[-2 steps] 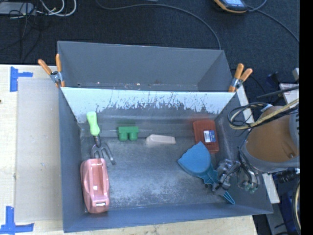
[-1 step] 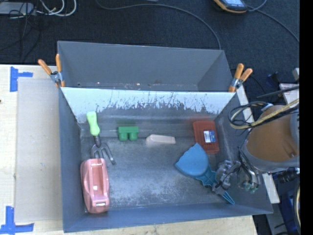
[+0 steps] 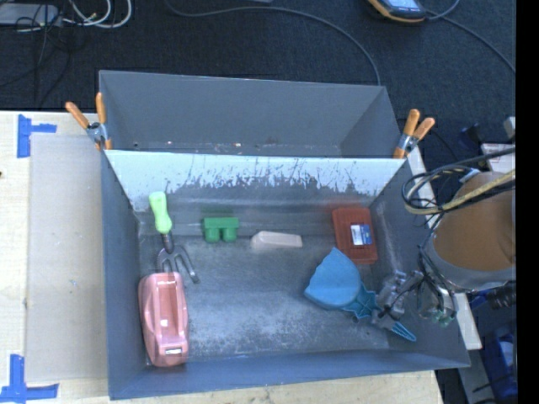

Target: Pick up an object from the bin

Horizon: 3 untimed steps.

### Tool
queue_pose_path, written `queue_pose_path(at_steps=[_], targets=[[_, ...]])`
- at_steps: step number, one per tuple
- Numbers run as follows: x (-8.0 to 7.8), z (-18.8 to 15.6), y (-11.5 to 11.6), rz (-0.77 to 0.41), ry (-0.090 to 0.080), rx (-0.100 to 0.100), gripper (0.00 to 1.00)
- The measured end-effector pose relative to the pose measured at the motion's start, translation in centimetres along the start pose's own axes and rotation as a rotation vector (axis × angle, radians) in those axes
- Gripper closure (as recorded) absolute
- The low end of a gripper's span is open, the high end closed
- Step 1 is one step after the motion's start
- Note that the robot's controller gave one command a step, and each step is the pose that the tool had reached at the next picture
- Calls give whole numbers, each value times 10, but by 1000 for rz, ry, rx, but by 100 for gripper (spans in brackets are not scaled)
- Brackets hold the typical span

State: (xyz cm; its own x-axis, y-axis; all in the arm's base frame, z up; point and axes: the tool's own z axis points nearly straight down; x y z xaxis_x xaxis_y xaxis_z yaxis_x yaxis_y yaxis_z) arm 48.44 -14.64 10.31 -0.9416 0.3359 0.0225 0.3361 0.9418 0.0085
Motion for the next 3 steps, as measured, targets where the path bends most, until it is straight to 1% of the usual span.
queue_pose_path(at_steps=[1, 3], targets=[[-1, -14, 0, 1, -2, 0, 100], [0, -43, 0, 0, 0, 0, 100]])
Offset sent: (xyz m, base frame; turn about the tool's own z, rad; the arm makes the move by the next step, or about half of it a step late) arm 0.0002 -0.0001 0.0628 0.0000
